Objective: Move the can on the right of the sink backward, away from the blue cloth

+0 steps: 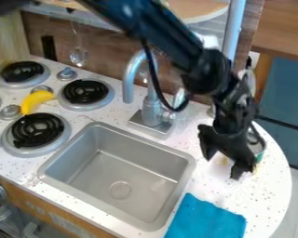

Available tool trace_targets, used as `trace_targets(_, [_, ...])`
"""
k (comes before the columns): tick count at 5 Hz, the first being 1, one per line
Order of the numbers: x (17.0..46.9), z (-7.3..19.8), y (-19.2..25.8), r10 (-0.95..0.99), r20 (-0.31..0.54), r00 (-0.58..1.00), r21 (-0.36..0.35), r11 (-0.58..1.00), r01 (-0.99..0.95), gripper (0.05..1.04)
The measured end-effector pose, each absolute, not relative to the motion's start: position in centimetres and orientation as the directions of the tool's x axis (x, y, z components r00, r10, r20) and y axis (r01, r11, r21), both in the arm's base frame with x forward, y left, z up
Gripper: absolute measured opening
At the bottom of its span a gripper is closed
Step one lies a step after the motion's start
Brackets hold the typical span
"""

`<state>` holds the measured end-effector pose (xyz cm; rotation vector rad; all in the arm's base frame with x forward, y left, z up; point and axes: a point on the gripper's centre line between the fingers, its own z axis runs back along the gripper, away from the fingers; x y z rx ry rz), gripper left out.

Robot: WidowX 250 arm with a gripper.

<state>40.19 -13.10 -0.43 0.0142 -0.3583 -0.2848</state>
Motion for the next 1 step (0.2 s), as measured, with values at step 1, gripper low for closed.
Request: trace_targets(1, [37.21,2.79,-13.26,-0.29,0.358,0.887,0.015,0.952,0.305,1.0])
